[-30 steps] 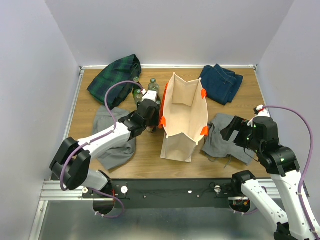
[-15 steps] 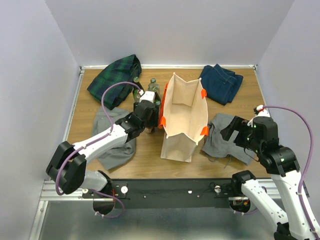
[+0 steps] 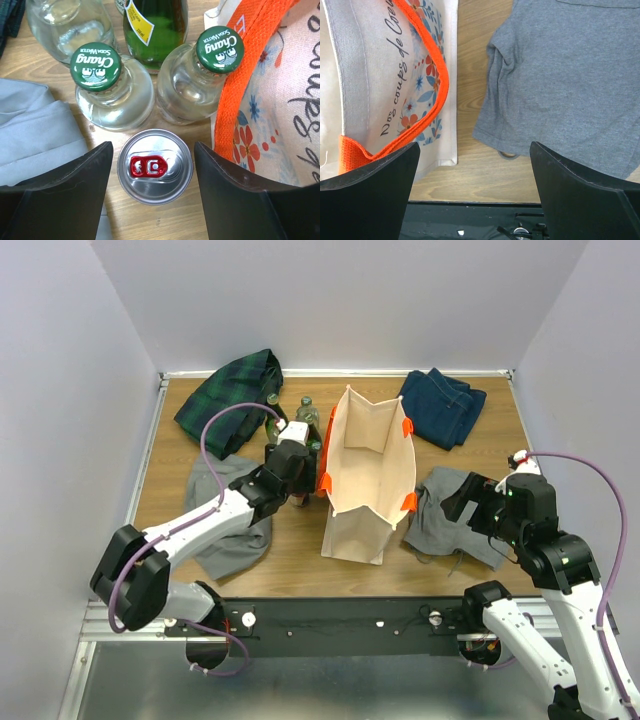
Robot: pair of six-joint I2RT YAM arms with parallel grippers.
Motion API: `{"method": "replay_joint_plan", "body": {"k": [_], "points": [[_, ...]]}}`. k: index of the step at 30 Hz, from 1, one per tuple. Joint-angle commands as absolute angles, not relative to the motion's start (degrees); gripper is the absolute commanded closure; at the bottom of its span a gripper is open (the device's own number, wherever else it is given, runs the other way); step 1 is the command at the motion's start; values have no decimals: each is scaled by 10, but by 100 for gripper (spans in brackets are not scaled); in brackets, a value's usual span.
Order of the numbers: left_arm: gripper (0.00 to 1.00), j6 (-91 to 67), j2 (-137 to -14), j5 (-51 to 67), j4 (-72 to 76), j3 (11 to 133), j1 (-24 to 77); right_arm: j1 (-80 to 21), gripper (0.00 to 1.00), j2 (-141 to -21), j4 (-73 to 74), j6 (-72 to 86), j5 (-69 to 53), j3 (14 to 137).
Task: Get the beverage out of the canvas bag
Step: Place the drink at the center of the board.
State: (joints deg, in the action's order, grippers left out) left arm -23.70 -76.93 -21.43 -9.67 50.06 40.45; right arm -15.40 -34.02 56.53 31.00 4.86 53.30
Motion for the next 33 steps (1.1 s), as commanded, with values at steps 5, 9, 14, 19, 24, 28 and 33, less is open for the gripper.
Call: {"method": "replay_joint_plan", "body": {"k": [5, 9, 14, 19, 24, 28, 33], "points": [[18, -220, -730, -254, -141, 524, 403, -156, 0, -334, 551, 306, 54, 525], [14, -214, -709, -253, -157, 533, 402, -156, 0, -334, 550, 306, 54, 526], [8, -208, -685, -249, -191, 562, 401, -156, 0, -335, 550, 306, 54, 525], [1, -202, -670, -215, -228, 612, 393, -156, 0, -337, 550, 306, 54, 526], [1, -200, -660, -179, -270, 655, 381, -156, 0, -341, 551, 306, 53, 526], [1, -192, -665, -132, -294, 695, 367, -156, 0, -344, 551, 305, 53, 526], [1, -195, -676, -131, -317, 730, 354, -156, 0, -356, 552, 304, 52, 527]]}}
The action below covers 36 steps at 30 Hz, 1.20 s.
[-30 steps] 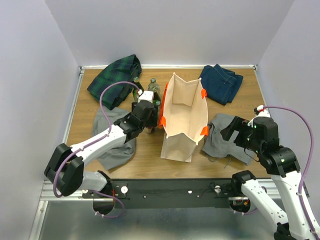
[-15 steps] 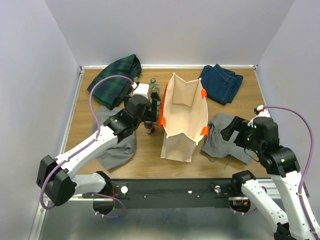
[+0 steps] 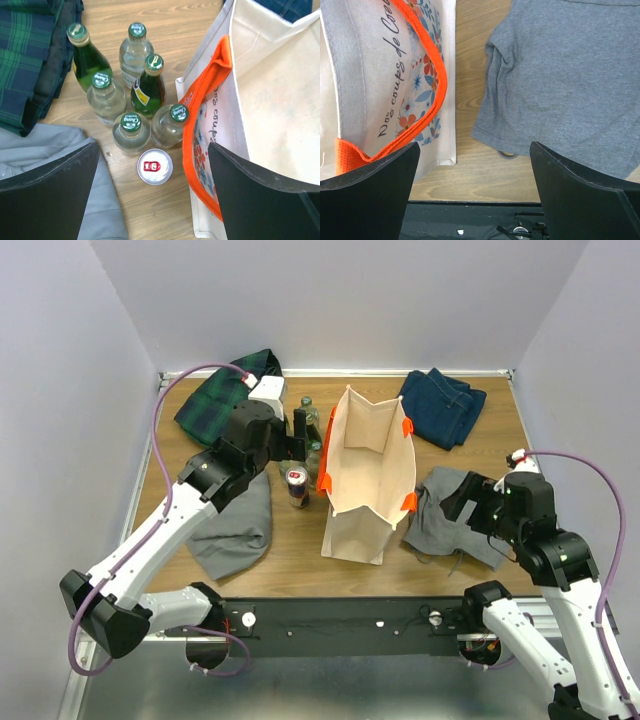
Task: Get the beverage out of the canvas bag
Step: Place the drink at the center of the board, then reset both arms
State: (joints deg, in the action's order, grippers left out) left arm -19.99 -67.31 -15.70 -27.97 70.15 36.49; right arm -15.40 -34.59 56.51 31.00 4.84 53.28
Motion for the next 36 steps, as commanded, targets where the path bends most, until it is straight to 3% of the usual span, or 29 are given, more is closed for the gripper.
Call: {"method": "replay_joint_plan", "body": {"k": [1, 6, 21, 30, 36], "points": [[1, -195, -674, -136, -319, 732, 352, -156, 0, -359, 552, 304, 51, 528], [1, -207, -630, -142, -303, 715, 331, -156, 0, -368, 557, 313, 64, 531], [1, -233, -565, 38, -239, 650, 155, -156, 0, -475, 484, 293, 57, 570], [1, -227, -589, 143, -215, 657, 77, -156, 0, -544, 354, 207, 315, 547], [1, -201, -617, 128, -210, 648, 49, -156, 0, -518, 124, 75, 412, 420]]}}
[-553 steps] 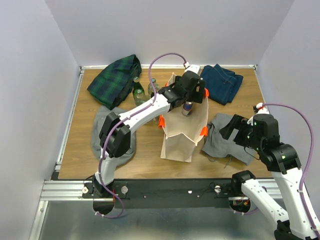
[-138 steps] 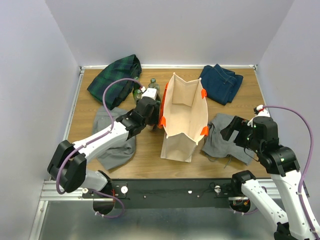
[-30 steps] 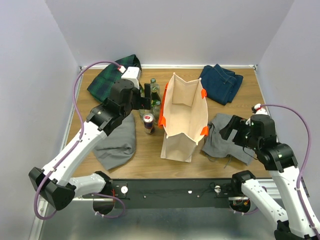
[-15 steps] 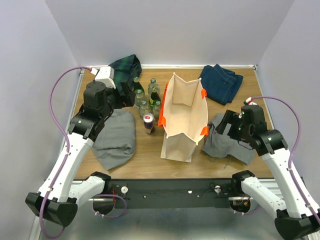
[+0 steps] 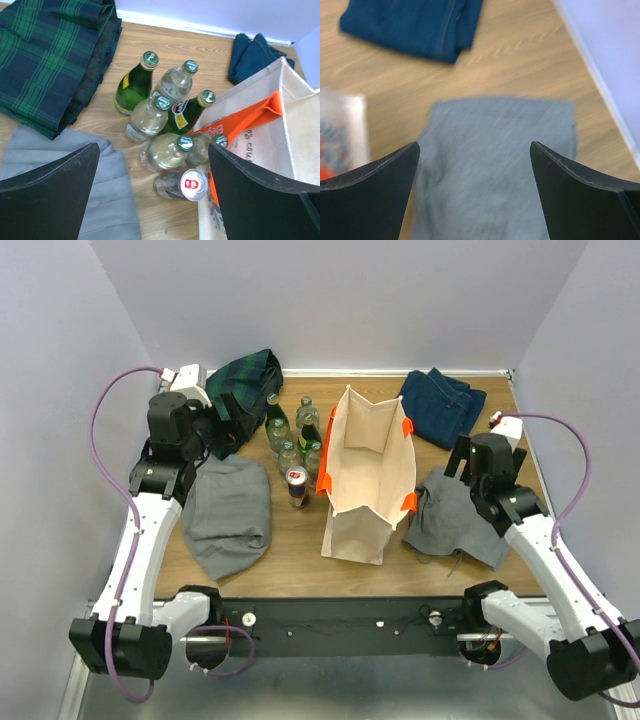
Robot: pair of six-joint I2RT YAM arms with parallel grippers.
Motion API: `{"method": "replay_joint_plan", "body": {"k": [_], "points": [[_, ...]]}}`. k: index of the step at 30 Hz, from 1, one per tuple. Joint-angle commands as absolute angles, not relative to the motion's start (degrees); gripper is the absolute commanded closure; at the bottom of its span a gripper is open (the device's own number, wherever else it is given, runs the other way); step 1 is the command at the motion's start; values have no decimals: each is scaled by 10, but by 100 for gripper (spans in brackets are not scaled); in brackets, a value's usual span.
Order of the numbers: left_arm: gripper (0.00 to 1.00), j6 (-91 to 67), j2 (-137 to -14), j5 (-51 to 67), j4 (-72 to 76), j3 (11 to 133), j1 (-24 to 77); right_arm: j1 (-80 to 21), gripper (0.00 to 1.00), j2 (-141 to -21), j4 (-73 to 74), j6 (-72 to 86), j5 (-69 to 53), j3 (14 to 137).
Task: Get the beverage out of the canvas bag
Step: Reset both arms
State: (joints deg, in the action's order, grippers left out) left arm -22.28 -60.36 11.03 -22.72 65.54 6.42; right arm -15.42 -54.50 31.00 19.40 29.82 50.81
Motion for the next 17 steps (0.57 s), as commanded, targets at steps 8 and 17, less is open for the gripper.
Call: {"method": "replay_joint_plan", "body": {"k": [8, 17], "points": [[1, -168, -600, 55, -183, 612, 46, -156, 0, -512, -48, 65, 427, 351], [1, -157, -613, 59, -165, 579, 40, -156, 0, -605, -138, 68, 448, 311]]}}
